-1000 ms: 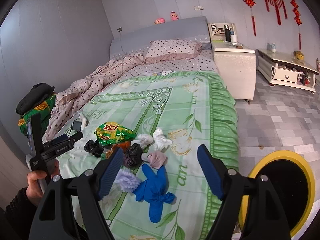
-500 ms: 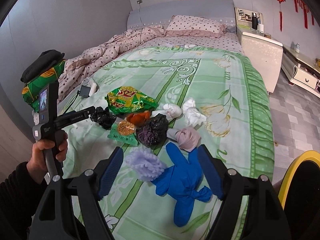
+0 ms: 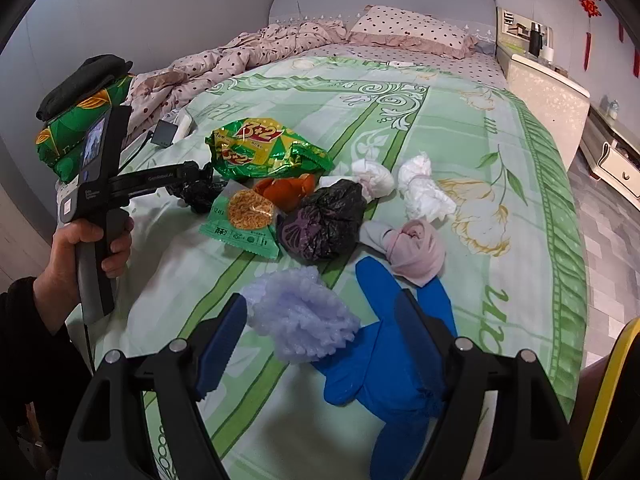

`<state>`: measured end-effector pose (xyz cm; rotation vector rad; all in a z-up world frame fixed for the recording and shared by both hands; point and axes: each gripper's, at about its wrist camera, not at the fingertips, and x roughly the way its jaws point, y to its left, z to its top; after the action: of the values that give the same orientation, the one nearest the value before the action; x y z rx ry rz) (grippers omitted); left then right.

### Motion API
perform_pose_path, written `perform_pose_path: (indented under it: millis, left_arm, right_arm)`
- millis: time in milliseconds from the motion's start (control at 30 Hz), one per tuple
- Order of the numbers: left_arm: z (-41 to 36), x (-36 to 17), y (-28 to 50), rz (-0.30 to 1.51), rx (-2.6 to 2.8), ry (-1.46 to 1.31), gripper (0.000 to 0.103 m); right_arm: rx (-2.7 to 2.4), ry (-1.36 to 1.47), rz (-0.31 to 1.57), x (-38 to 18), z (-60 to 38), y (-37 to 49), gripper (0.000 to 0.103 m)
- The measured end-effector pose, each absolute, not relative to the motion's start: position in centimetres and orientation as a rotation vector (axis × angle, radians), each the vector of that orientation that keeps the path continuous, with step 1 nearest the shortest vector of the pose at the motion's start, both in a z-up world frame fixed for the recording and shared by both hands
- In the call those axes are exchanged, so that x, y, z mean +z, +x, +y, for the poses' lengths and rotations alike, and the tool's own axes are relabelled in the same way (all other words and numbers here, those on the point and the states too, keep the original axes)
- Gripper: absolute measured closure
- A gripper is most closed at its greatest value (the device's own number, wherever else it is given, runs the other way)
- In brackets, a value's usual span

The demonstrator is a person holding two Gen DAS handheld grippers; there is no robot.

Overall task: Collect trash
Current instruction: 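Move the left tool back to the bed and grasp the black plastic bag, then carry the black bag with the left tool while the right tool carries the scrunchie toward the bin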

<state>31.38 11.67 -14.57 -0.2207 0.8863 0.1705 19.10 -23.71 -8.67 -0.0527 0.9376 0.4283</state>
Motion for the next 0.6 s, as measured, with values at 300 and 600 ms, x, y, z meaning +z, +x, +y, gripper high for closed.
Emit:
perform_pose_path:
  millis: [300,600]
  left_arm:
    - [10.0,-15.9,32.6,0.875,0.105,-0.173,0.057]
    - [10.2,-15.8,32.0,0.846,0.089,-0.17,0.073]
  right_arm:
    - [0.445,-0.049,0.984,-11.0,-23.2,20.0,0.034]
    - [0.465,-0.038,0.98,-11.9,-23.2,20.3,0.067]
